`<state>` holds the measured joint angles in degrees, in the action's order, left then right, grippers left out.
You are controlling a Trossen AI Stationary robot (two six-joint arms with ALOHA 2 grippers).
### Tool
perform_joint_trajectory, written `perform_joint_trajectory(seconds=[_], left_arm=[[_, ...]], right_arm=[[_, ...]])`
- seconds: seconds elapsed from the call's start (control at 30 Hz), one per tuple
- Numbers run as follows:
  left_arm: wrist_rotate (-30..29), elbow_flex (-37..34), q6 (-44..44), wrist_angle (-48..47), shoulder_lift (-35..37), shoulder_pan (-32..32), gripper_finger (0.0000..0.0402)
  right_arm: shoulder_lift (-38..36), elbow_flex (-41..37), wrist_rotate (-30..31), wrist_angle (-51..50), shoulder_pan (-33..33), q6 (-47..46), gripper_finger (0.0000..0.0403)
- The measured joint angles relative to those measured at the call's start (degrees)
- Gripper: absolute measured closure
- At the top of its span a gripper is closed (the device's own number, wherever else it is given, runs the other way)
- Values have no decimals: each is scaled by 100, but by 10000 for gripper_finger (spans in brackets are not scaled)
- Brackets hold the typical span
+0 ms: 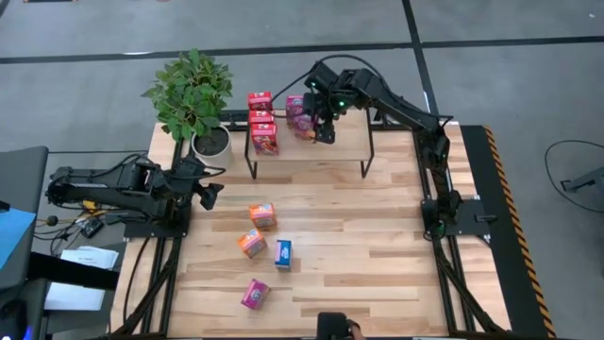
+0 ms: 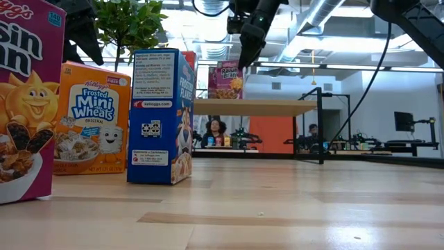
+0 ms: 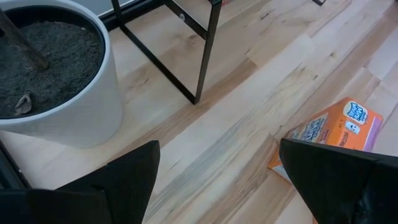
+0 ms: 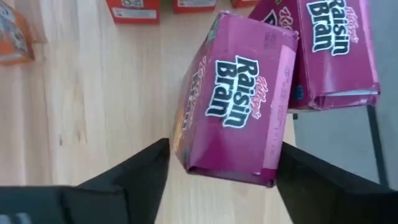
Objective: Stack cereal on shelf
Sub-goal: Put the top violet cereal box on the shelf aligned with the other violet cereal box on the shelf
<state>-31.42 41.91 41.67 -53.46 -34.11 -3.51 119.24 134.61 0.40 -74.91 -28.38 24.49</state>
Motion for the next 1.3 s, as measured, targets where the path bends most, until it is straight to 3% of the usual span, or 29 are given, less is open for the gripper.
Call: perform_joint_trajectory(seconds=[0.23, 0.43, 0.63, 0.87, 0.97, 1.07, 1.2, 1.3], left_arm=[[13, 0, 2, -10, 0, 0, 81], [74, 0, 0, -21, 0, 0, 81], [48, 0, 7, 41, -1, 1, 81], [-81, 0, 17, 59, 2, 1, 81], [-85, 0, 97, 64, 2, 0, 81], [-131, 0, 118, 66, 2, 0, 81], [-268, 0, 217, 71, 2, 0, 81], [-388, 0, 221, 73, 2, 0, 81]], right_arm=[[-20, 0, 181, -88, -5, 4, 55], [-240, 0, 198, -529, -103, -70, 60], [-767, 0, -864, -1019, -556, -374, 86], [-1336, -171, -1693, -1178, -1266, -805, 91], [-1682, -755, -1992, -1042, -1398, -906, 92], [-2189, -1846, -2075, -523, -1336, -964, 92], [-2980, -3622, -2118, 1033, -1109, -1343, 92], [-3369, -4680, -1722, 2595, -781, -1686, 92]])
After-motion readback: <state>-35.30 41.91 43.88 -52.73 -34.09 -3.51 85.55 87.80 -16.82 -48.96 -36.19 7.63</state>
